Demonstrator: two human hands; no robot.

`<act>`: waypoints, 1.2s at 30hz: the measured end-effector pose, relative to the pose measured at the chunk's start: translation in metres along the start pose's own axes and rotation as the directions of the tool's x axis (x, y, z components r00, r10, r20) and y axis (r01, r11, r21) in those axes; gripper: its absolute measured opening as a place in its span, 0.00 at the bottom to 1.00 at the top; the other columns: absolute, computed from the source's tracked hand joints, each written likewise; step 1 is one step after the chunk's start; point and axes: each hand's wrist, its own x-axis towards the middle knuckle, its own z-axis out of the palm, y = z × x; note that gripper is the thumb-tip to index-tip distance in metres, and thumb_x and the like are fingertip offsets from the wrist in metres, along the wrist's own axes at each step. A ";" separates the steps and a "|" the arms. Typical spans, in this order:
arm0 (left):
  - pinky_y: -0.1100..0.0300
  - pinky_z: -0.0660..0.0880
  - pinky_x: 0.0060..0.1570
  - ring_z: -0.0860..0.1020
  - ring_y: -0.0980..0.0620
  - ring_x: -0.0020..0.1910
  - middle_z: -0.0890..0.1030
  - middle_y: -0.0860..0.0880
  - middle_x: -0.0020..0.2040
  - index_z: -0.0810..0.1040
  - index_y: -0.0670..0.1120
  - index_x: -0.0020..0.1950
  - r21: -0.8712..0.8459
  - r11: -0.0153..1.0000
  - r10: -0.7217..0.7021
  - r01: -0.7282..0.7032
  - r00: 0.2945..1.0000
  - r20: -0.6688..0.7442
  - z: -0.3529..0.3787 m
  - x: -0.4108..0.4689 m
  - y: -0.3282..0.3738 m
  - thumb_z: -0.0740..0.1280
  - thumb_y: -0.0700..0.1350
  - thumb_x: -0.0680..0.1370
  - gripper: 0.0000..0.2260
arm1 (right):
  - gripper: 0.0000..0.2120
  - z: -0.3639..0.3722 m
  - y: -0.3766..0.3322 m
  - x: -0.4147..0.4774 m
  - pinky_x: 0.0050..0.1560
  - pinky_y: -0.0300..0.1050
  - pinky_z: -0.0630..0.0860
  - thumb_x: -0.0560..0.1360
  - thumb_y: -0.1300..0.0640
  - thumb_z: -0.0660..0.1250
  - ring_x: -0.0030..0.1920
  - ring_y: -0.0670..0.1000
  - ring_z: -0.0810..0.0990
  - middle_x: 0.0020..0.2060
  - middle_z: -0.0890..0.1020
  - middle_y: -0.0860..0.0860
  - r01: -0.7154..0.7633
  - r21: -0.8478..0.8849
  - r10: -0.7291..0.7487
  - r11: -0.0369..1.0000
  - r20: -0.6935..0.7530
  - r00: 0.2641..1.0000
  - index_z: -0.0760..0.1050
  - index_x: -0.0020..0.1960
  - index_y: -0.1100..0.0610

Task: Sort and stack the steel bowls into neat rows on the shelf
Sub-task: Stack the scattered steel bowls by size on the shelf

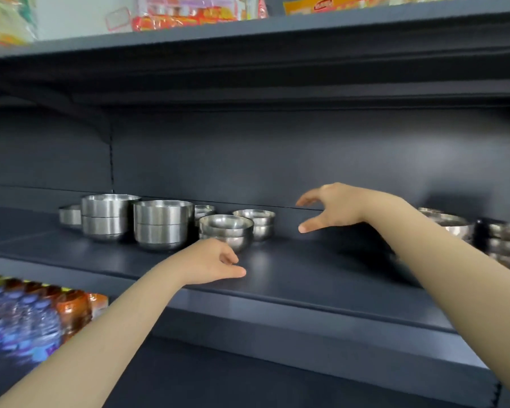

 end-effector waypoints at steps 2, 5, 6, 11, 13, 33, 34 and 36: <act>0.61 0.71 0.61 0.76 0.55 0.60 0.78 0.52 0.63 0.77 0.47 0.66 0.049 0.998 -0.037 0.039 0.999 -0.030 -0.010 0.001 -0.018 0.69 0.57 0.75 0.23 | 0.32 0.008 -0.012 0.011 0.67 0.41 0.63 0.72 0.43 0.71 0.71 0.49 0.68 0.71 0.71 0.47 -0.027 0.031 0.027 0.999 -0.007 1.000 0.67 0.73 0.49; 0.58 0.72 0.58 0.75 0.51 0.57 0.76 0.47 0.61 0.71 0.41 0.69 0.061 0.993 -0.099 0.104 0.992 -0.084 -0.017 0.005 -0.038 0.68 0.59 0.75 0.29 | 0.33 0.021 -0.024 0.023 0.69 0.42 0.63 0.72 0.44 0.72 0.71 0.49 0.68 0.71 0.70 0.47 -0.077 0.061 0.077 0.995 -0.011 0.997 0.66 0.73 0.51; 0.58 0.72 0.54 0.74 0.51 0.53 0.75 0.47 0.58 0.70 0.40 0.68 0.044 0.992 -0.114 0.119 0.988 -0.100 -0.018 0.010 -0.044 0.68 0.60 0.75 0.30 | 0.34 0.026 -0.026 0.027 0.70 0.43 0.63 0.72 0.44 0.72 0.71 0.49 0.68 0.72 0.70 0.48 -0.094 0.073 0.095 0.993 -0.013 0.995 0.65 0.74 0.51; 0.60 0.74 0.55 0.77 0.56 0.56 0.79 0.59 0.54 0.71 0.48 0.64 -0.215 0.975 -0.089 0.058 0.987 -0.137 -0.014 0.040 -0.063 0.70 0.69 0.65 0.36 | 0.37 0.041 -0.028 0.042 0.70 0.45 0.63 0.72 0.44 0.72 0.71 0.51 0.68 0.72 0.70 0.49 -0.165 0.103 0.168 0.981 -0.017 0.986 0.62 0.75 0.51; 0.66 0.73 0.48 0.77 0.61 0.52 0.79 0.61 0.49 0.71 0.48 0.59 -0.386 0.922 -0.087 0.022 0.985 -0.150 -0.010 0.047 -0.062 0.73 0.60 0.70 0.25 | 0.37 0.044 -0.024 0.050 0.69 0.45 0.63 0.72 0.43 0.72 0.71 0.51 0.68 0.71 0.70 0.49 -0.183 0.107 0.186 0.977 -0.018 0.982 0.62 0.75 0.51; 0.72 0.69 0.38 0.79 0.60 0.46 0.80 0.57 0.41 0.80 0.52 0.47 -0.610 0.786 -0.099 -0.105 0.952 -0.291 0.006 0.069 -0.076 0.77 0.51 0.69 0.10 | 0.28 0.104 0.022 0.174 0.66 0.49 0.72 0.71 0.52 0.75 0.65 0.46 0.73 0.63 0.74 0.41 -0.209 0.584 0.119 0.784 0.189 0.975 0.66 0.66 0.45; 0.73 0.70 0.37 0.79 0.61 0.46 0.80 0.57 0.43 0.80 0.53 0.47 -0.612 0.784 -0.100 -0.106 0.951 -0.293 0.006 0.070 -0.076 0.77 0.51 0.69 0.10 | 0.29 0.108 0.022 0.177 0.66 0.49 0.73 0.70 0.52 0.75 0.64 0.46 0.74 0.63 0.74 0.41 -0.210 0.636 0.120 0.743 0.183 0.976 0.66 0.66 0.45; 0.75 0.70 0.37 0.79 0.62 0.48 0.82 0.55 0.47 0.81 0.53 0.47 -0.617 0.780 -0.104 -0.107 0.949 -0.296 0.006 0.069 -0.075 0.77 0.51 0.69 0.10 | 0.32 0.116 0.022 0.182 0.64 0.48 0.74 0.68 0.51 0.76 0.62 0.47 0.75 0.62 0.75 0.43 -0.218 0.707 0.161 0.673 0.148 0.976 0.66 0.67 0.46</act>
